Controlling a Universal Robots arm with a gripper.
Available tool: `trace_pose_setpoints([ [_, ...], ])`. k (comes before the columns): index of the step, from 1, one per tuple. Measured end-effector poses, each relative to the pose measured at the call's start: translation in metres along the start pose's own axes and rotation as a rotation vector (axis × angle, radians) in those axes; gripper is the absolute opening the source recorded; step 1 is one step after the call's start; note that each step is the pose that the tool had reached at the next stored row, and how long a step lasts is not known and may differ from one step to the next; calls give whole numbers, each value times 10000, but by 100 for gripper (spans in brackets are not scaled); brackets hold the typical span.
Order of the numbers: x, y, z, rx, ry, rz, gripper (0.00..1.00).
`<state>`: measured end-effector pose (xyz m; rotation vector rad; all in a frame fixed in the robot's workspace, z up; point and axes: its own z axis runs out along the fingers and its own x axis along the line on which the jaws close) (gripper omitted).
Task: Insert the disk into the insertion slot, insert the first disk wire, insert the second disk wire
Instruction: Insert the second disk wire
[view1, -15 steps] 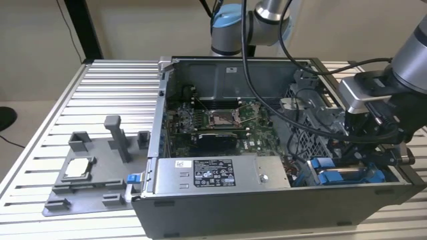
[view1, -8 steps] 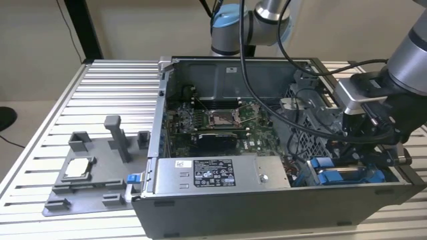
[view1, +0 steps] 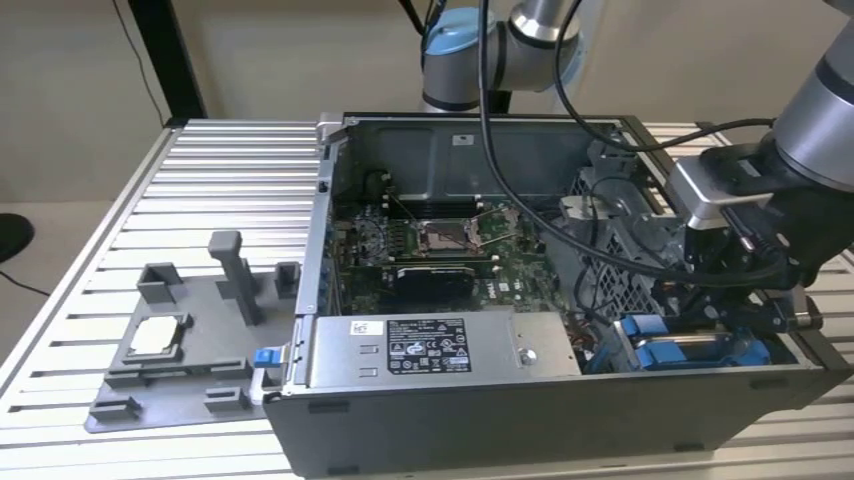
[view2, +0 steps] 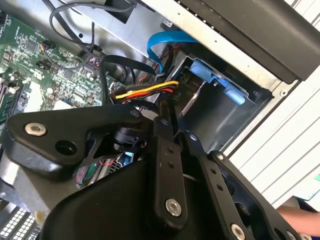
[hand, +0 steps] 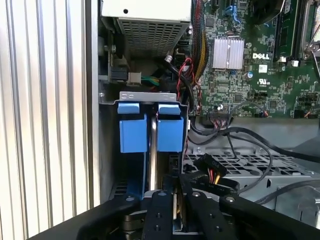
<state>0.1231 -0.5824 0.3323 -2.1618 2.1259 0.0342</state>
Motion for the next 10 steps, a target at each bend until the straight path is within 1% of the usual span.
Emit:
trace_pose_setpoints([
  [2, 0, -2, -19, 2, -58, 8, 100],
  [3, -2, -3, -39, 2, -84, 17, 100],
  [5, -8, -7, -94, 2, -114, 24, 100],
  [10, -27, -20, -310, -2, -123, 37, 100],
])
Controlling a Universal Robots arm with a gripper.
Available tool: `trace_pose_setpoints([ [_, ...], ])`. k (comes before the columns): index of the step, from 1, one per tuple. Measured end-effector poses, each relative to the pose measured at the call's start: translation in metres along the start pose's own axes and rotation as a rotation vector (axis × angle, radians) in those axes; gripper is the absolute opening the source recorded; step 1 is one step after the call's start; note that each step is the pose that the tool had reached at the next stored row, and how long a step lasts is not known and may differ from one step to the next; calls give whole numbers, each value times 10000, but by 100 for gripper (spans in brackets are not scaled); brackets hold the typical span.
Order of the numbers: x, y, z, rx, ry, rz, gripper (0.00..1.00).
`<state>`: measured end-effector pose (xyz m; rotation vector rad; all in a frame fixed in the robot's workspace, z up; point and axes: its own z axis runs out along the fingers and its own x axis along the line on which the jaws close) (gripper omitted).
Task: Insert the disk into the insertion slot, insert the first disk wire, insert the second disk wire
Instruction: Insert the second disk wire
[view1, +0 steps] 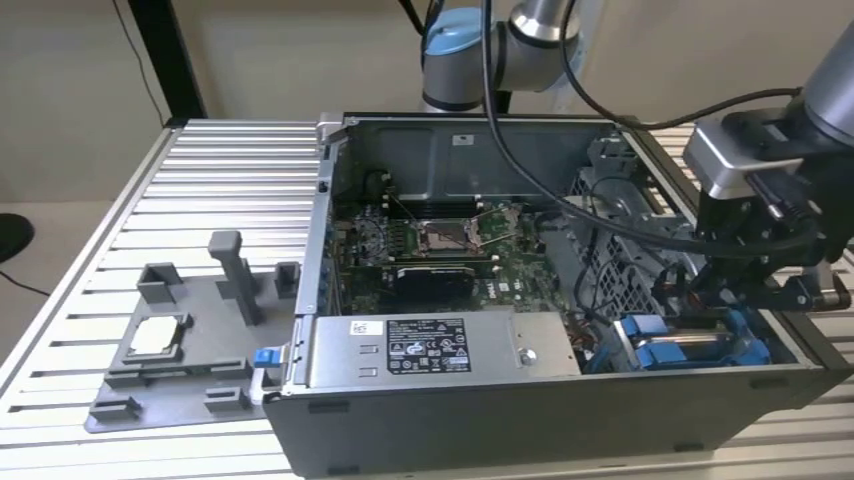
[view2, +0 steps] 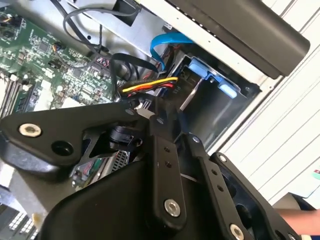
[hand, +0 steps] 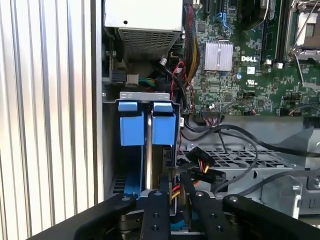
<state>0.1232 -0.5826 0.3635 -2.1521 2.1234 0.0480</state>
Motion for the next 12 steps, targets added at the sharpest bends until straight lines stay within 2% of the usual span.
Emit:
trace_pose_setpoints([
  [7, -30, -20, -311, 11, -6, 115, 100],
  [12, -31, -20, -327, 12, -9, 117, 100],
])
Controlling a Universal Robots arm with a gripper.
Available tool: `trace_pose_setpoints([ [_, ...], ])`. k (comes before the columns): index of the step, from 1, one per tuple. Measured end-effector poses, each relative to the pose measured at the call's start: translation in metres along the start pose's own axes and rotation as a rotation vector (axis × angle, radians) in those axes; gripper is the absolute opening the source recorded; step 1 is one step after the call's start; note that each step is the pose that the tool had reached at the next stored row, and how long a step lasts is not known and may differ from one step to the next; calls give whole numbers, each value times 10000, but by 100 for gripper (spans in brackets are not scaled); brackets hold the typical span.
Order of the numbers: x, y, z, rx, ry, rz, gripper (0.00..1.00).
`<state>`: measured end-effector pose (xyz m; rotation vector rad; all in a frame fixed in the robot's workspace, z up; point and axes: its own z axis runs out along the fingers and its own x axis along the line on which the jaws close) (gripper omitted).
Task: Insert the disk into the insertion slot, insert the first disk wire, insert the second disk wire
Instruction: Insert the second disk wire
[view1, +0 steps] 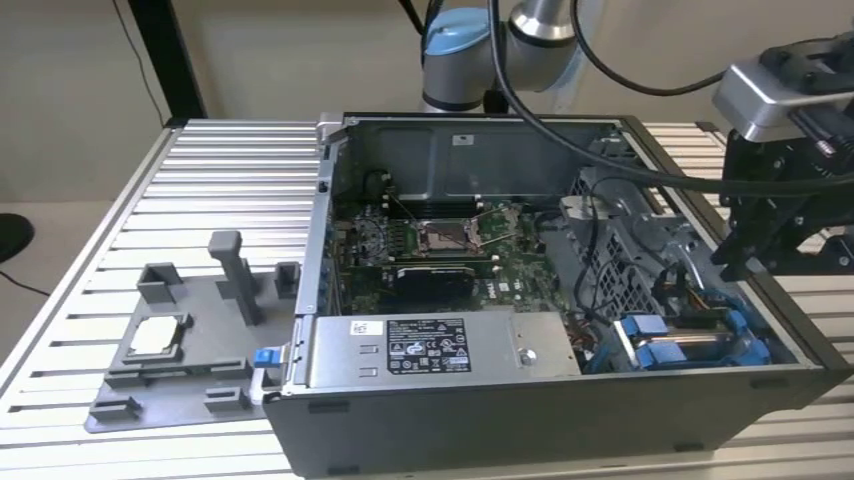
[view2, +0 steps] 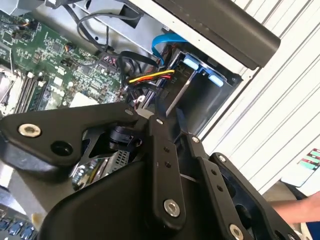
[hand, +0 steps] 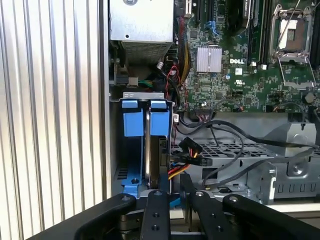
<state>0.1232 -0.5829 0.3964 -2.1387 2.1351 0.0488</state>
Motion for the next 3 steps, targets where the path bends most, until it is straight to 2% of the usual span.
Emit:
trace_pose_setpoints([
  [3, 0, 0, -4, 0, 1, 0, 100],
])
